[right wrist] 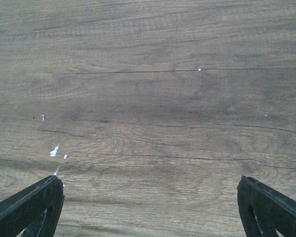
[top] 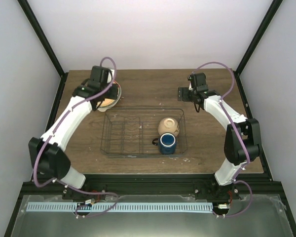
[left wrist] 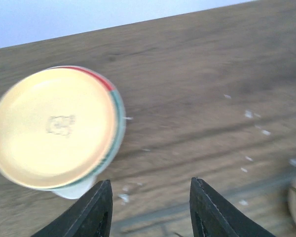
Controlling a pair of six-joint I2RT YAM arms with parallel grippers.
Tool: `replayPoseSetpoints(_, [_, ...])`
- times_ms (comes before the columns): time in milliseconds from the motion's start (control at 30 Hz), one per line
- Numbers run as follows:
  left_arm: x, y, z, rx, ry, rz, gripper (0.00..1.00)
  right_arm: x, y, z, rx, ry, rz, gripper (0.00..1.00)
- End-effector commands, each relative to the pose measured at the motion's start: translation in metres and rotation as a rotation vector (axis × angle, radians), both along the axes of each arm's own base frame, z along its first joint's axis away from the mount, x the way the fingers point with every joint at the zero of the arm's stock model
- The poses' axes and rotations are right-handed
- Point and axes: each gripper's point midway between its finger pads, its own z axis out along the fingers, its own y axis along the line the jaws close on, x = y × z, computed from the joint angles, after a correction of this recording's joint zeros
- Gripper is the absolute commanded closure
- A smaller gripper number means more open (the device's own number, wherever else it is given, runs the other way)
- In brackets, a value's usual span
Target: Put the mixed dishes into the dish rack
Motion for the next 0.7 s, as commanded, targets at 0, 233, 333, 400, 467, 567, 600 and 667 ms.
replayPoseSetpoints(0, [0.022, 0.056, -0.038, 0.068, 0.153, 0.149, 0.57, 0.007, 0.003, 0.014, 0.018, -0.017, 0.018, 0.02])
replayPoseSetpoints(233, [0.043, 0.130, -0.069, 0.067, 0.249, 0.339, 0.57, 0.005, 0.005, 0.018, 0.026, -0.023, 0.037, 0.02])
replayPoseSetpoints(333, [0.044, 0.147, -0.076, 0.075, 0.260, 0.370, 0.55, 0.007, 0.005, 0.015, 0.016, -0.016, 0.040, 0.02])
replayPoseSetpoints(400, [0.043, 0.156, -0.084, 0.087, 0.289, 0.390, 0.54, 0.011, 0.007, 0.013, 0.013, -0.008, 0.046, 0.01])
replayPoseSetpoints(467, [0.041, 0.166, -0.094, 0.094, 0.323, 0.412, 0.53, 0.015, 0.008, 0.010, 0.012, 0.001, 0.050, 0.01])
replayPoseSetpoints(567, [0.042, 0.180, -0.107, 0.072, 0.361, 0.444, 0.51, 0.022, 0.011, 0.004, 0.010, 0.017, 0.053, 0.01])
replayPoseSetpoints(600, [0.043, 0.184, -0.110, 0.051, 0.370, 0.449, 0.50, 0.024, 0.012, 0.003, 0.011, 0.018, 0.054, 0.01])
replayPoseSetpoints(667, [0.047, 0.194, -0.117, 0.029, 0.376, 0.466, 0.49, 0.028, 0.013, 0.003, 0.012, 0.016, 0.057, 0.01])
